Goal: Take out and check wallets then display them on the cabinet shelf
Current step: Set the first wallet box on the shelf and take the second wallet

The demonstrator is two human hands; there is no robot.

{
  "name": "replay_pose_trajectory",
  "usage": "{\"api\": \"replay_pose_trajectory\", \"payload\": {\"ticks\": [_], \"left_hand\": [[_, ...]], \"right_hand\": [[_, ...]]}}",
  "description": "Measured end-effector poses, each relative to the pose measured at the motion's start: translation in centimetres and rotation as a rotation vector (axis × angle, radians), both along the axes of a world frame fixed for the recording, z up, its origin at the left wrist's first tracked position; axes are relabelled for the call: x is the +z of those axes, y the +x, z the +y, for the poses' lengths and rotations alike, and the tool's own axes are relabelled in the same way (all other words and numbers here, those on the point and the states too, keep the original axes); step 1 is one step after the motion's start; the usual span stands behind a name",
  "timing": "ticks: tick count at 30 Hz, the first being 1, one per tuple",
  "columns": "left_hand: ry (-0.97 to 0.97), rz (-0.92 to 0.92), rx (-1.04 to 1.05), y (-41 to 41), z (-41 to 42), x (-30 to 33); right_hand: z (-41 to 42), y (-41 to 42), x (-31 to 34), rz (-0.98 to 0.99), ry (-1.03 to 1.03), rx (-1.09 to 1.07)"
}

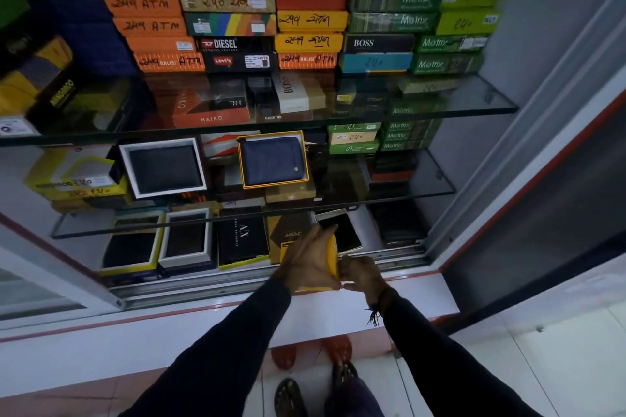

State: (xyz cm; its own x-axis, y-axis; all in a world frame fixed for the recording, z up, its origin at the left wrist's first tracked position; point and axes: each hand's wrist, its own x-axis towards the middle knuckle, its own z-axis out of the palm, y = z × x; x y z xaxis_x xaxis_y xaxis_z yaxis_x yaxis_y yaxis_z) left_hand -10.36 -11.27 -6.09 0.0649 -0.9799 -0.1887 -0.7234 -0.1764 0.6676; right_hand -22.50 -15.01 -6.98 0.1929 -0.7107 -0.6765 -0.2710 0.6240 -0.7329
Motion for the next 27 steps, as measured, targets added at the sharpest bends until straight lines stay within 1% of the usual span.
{"api": "replay_pose_trajectory", "payload": {"ticks": [1,3,5,8,10,11,14,17,18,20,22,25,27], "left_hand": [[-0.017,0.039,0.023,1.3,0.5,0.6],[-0.017,0.068,-0.012,4.7,1.7,1.4],[0.001,0.209,0.026,9.0,3.7,2.3],[0.044,0.377,0.119,13.3,7.0,1.4],[0.113,0.493,0.212,15.9,9.4,0.5],[0.143,0.518,0.247,17.0,10.6,0.3],[0.158,0.455,0.272,17.6,12.5,-0.9],[0.156,0.42,0.248,15.8,12.1,-1.8],[0.155,0.405,0.226,15.0,11.5,-2.0],[0.152,0.314,0.189,13.8,10.4,-2.7],[0.128,0.245,0.175,12.8,9.8,-3.2],[0.091,0.212,0.185,12.4,9.6,-3.7],[0.084,0.245,0.196,12.4,9.7,-4.1]], "right_hand": [[-0.1,0.2,-0.3,0.041,-0.034,0.004],[-0.1,0.3,-0.8,0.142,-0.116,0.002],[0.2,0.5,-0.8,0.257,-0.211,0.048],[0.4,0.7,-0.8,0.284,-0.284,0.072],[0.5,1.0,-0.8,0.296,-0.353,0.104],[0.7,1.4,-0.6,0.301,-0.399,0.125],[1.5,3.2,-0.1,0.263,-0.441,0.177],[2.4,5.2,0.1,0.259,-0.45,0.241],[2.6,5.7,-0.3,0.293,-0.463,0.273],[2.9,6.1,-0.7,0.452,-0.524,0.352],[3.0,5.9,-0.5,0.552,-0.596,0.405],[3.0,5.7,-0.3,0.595,-0.645,0.473],[3.2,5.9,-0.5,0.609,-0.69,0.515]]}}
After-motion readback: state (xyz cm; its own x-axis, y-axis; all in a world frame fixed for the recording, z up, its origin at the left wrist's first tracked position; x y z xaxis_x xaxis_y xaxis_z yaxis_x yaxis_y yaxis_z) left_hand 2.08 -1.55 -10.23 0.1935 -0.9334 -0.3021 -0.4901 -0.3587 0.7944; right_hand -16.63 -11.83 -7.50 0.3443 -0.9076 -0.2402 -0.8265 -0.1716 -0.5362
